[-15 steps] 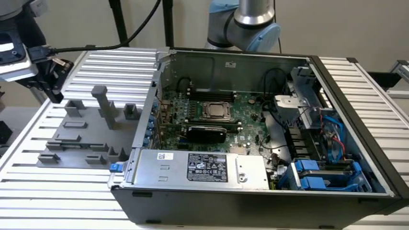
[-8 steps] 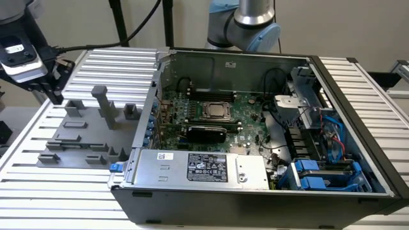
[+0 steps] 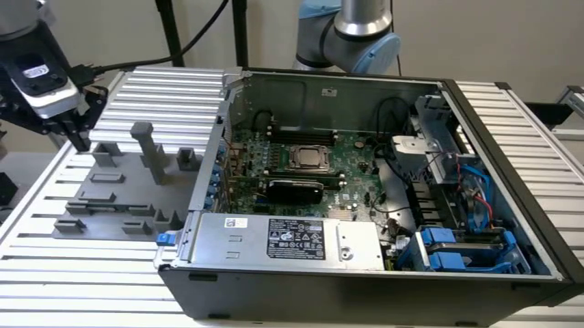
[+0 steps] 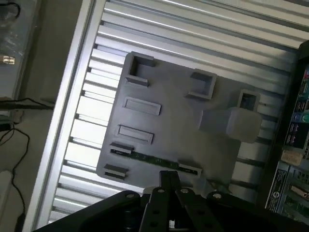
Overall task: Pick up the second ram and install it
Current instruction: 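Pick up the second ram and move it above second insertion slot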
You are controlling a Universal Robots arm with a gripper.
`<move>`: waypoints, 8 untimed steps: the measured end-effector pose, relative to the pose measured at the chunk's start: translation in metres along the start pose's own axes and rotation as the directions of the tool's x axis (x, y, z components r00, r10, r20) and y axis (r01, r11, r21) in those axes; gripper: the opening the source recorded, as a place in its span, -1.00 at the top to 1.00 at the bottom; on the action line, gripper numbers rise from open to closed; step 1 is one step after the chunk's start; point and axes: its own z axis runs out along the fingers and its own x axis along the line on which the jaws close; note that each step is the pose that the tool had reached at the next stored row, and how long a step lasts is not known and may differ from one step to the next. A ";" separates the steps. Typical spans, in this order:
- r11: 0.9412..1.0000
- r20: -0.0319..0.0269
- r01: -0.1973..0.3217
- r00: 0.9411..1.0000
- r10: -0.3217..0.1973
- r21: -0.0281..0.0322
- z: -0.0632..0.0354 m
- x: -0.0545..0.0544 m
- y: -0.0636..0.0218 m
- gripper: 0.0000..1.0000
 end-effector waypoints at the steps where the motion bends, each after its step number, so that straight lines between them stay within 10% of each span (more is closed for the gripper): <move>1: 1.000 -0.001 0.018 1.000 -0.018 0.000 0.0007 0.000 0.0000 1.00; 8: 0.990 -0.006 0.144 0.990 -0.144 -0.003 0.0054 0.000 -0.0003 1.00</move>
